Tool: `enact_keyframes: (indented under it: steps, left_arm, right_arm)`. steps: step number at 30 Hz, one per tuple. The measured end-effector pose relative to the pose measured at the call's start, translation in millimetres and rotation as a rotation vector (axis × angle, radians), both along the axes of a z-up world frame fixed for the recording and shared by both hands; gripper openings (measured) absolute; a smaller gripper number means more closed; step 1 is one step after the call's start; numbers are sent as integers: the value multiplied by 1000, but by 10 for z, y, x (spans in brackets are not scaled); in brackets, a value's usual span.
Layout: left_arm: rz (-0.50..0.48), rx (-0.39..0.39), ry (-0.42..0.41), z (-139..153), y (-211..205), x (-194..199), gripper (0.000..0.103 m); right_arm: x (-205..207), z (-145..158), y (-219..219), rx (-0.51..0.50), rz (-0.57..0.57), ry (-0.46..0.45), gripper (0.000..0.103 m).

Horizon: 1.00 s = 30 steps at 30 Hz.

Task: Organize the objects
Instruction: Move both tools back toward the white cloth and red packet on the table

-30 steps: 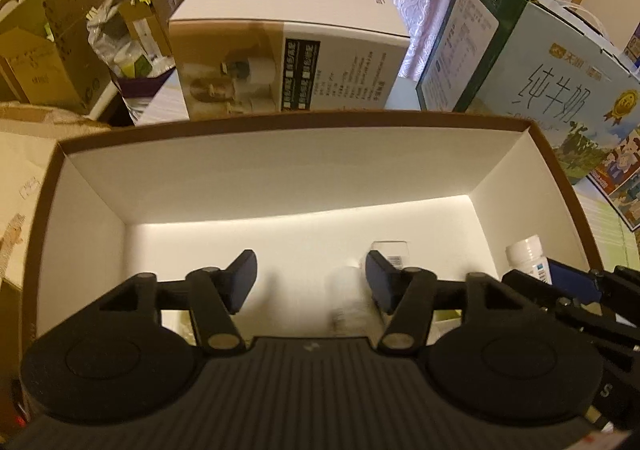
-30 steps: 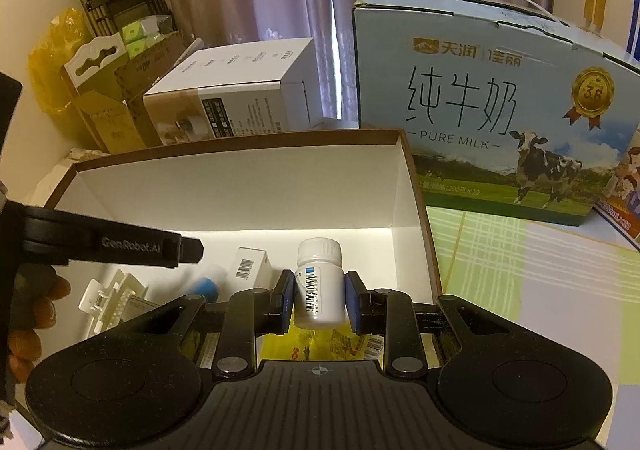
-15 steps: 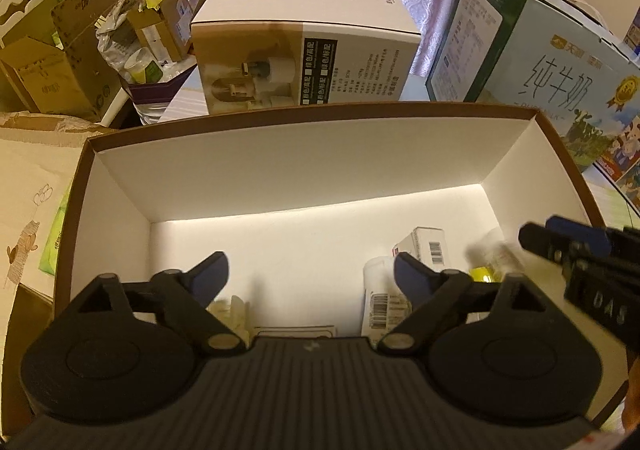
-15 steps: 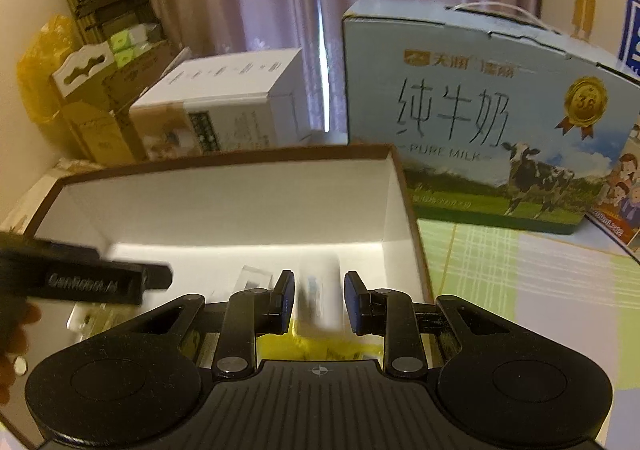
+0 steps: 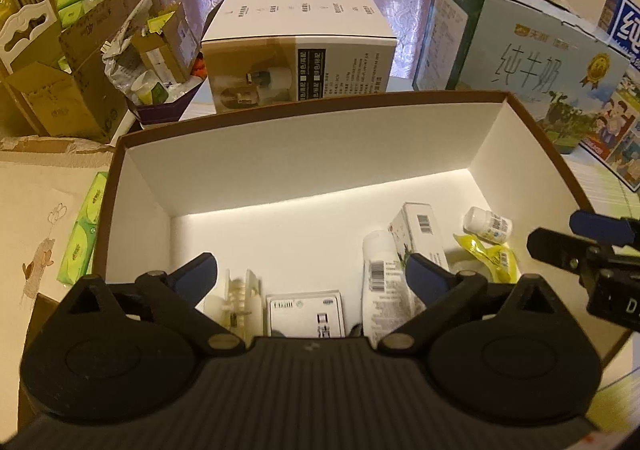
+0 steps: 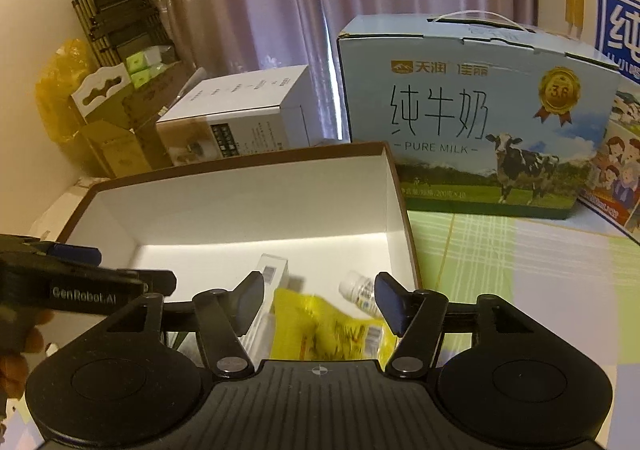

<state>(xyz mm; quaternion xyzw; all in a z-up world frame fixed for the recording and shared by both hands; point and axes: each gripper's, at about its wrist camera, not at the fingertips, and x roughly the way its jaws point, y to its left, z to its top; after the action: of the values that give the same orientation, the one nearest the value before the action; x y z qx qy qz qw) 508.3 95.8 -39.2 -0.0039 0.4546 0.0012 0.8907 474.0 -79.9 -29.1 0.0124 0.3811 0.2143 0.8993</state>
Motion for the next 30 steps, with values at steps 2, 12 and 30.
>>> enact_keyframes:
  steps: [2,12,30]
  left_arm:
    - [5,-6,7,26,8,-65,99]
    - [37,-47,29,126,21,-505,99]
    - [28,-92,-19,432,-146,-1413,99]
  right_arm:
    - [-71,11,-43,15,-4,7,60]
    - [-440,106,-231,77,-43,46,62]
    - [-1173,326,-484,132,-43,61,63]
